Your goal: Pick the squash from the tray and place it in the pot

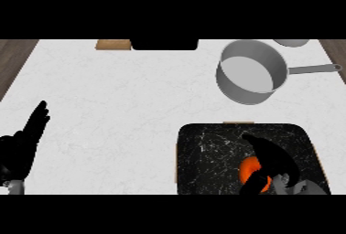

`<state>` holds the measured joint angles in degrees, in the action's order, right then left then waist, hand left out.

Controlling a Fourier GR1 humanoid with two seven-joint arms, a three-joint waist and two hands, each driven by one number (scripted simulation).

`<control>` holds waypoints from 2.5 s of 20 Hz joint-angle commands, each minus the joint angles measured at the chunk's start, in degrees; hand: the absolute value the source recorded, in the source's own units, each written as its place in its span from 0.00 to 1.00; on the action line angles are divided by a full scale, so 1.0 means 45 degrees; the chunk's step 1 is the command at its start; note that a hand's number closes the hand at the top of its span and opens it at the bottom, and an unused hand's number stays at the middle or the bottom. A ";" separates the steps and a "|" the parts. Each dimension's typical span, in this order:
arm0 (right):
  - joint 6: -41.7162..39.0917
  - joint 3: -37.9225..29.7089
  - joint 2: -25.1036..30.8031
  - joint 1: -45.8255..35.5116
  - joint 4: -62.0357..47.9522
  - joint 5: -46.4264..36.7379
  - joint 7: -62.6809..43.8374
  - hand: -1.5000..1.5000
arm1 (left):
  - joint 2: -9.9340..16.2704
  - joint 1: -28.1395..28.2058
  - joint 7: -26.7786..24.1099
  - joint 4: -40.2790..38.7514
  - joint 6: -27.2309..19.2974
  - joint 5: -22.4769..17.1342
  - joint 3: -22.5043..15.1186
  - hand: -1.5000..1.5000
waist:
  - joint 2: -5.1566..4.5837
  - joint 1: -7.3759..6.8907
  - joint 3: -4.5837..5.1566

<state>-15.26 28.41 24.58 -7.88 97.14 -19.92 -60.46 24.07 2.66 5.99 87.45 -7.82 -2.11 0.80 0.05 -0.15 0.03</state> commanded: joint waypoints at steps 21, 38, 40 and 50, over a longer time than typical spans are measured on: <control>-0.2113 0.2439 0.2091 -0.1757 0.0778 -0.3161 0.9785 1.00 | -0.0919 0.0286 -0.0337 -0.0183 0.0351 0.0772 0.0428 0.50 | -0.0017 -0.0117 -0.0017; 0.2121 -0.3221 0.1986 -0.1663 0.4717 -0.3208 0.9513 1.00 | -0.0639 -0.0049 0.0242 0.0305 0.0701 0.0649 0.1012 0.50 | 0.0022 0.0114 -0.0009; 0.2070 -0.4305 0.2154 -0.1585 0.4094 -0.2515 1.0252 1.00 | -0.0824 0.0650 -0.0461 0.0331 0.0935 0.0728 0.0859 0.50 | 0.0005 0.0027 -0.0010; 0.1812 -0.6597 0.1272 -0.4735 -0.0643 -0.1557 1.2555 1.00 | -0.0746 0.0252 0.0361 0.0764 0.1323 0.0864 0.1295 0.50 | -0.0022 -0.0118 -0.0010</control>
<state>-7.53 2.25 31.36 -25.75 100.98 -27.91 -7.82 19.62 2.35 7.00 88.50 -3.54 2.38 5.23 -0.05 -0.42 0.00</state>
